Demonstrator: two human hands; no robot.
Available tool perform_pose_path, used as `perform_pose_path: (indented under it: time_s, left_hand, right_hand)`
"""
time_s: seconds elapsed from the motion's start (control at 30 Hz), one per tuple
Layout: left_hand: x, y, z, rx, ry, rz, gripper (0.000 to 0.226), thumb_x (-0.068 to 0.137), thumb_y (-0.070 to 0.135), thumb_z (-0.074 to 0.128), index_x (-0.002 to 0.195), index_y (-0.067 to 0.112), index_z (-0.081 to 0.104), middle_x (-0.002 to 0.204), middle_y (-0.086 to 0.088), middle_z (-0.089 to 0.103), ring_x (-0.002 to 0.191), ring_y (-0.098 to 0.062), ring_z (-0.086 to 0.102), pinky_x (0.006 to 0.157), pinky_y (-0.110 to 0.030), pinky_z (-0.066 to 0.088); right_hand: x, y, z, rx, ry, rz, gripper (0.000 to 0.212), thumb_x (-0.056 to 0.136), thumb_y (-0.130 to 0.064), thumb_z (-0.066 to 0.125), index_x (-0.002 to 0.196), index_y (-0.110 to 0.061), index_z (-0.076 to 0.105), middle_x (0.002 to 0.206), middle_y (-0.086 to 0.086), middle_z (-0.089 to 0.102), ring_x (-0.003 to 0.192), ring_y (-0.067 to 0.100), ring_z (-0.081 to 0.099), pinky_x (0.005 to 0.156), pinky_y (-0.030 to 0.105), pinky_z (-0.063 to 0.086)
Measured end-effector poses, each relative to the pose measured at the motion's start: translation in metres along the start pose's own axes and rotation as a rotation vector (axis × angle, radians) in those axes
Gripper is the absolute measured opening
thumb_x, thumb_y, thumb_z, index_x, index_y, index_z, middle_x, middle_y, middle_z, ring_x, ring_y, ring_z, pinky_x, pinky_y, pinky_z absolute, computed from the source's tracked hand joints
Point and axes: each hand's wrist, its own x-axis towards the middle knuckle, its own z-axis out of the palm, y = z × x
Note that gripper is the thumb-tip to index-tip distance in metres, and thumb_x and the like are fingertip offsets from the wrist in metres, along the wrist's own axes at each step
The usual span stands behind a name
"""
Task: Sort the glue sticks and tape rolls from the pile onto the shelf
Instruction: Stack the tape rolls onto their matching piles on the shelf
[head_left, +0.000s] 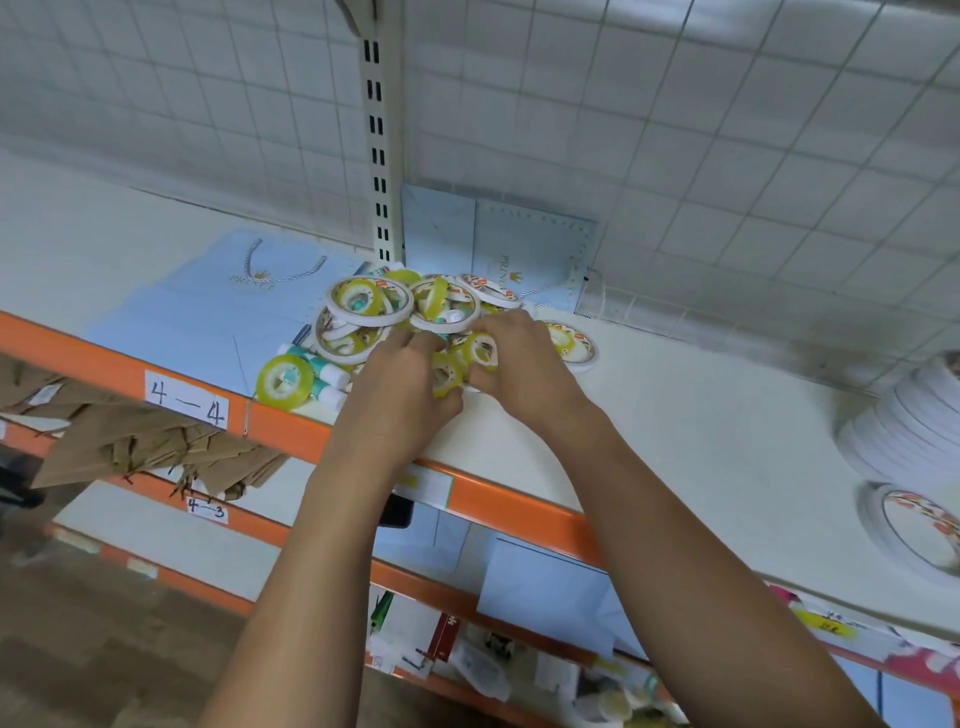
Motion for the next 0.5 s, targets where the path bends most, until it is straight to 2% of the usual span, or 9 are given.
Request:
perform_pose_path:
  time_s: [0.13, 0.2, 0.27, 0.4, 0.5]
  left_hand:
    - [-0.002, 0.018, 0.009, 0.005, -0.009, 0.067, 0.046, 0.079, 0.022, 0.070, 0.121, 0.007, 0.062, 0.115, -0.013, 0.057, 0.109, -0.032, 0.052, 0.087, -0.042, 0.046]
    - [-0.003, 0.032, 0.018, -0.001, -0.039, 0.101, 0.045, 0.079, 0.024, 0.070, 0.120, 0.007, 0.061, 0.114, -0.011, 0.055, 0.108, -0.031, 0.051, 0.087, -0.043, 0.046]
    - [-0.004, 0.050, 0.029, -0.026, -0.071, 0.148, 0.047, 0.079, 0.024, 0.071, 0.122, 0.008, 0.060, 0.117, -0.009, 0.054, 0.112, -0.029, 0.049, 0.090, -0.038, 0.045]
    - [-0.009, 0.091, 0.055, -0.086, -0.157, 0.252, 0.049, 0.082, 0.029, 0.070, 0.127, 0.014, 0.057, 0.122, -0.003, 0.050, 0.117, -0.022, 0.047, 0.090, -0.025, 0.036]
    - [-0.016, 0.138, 0.083, -0.153, -0.266, 0.341, 0.048, 0.083, 0.031, 0.070, 0.127, 0.017, 0.056, 0.122, 0.001, 0.049, 0.116, -0.019, 0.049, 0.091, -0.024, 0.038]
  right_hand:
    - [-0.026, 0.011, -0.021, 0.086, 0.117, 0.013, 0.046, 0.079, -0.022, 0.069, 0.124, -0.017, 0.062, 0.118, 0.008, 0.056, 0.111, 0.023, 0.048, 0.093, 0.027, 0.031]
    - [-0.046, 0.025, -0.036, 0.069, 0.144, 0.022, 0.043, 0.077, -0.021, 0.071, 0.119, -0.014, 0.065, 0.113, 0.007, 0.061, 0.108, 0.023, 0.052, 0.098, 0.035, 0.038]
    - [-0.071, 0.043, -0.049, 0.070, 0.182, 0.066, 0.043, 0.076, -0.017, 0.072, 0.117, -0.010, 0.066, 0.112, 0.009, 0.061, 0.106, 0.027, 0.054, 0.098, 0.038, 0.041]
    - [-0.122, 0.085, -0.072, 0.037, 0.201, 0.201, 0.044, 0.077, -0.017, 0.069, 0.120, -0.013, 0.065, 0.116, 0.006, 0.058, 0.107, 0.027, 0.054, 0.099, 0.029, 0.038]
    - [-0.162, 0.120, -0.093, 0.032, 0.242, 0.301, 0.043, 0.077, -0.018, 0.069, 0.120, -0.015, 0.065, 0.116, 0.003, 0.058, 0.107, 0.027, 0.054, 0.097, 0.026, 0.038]
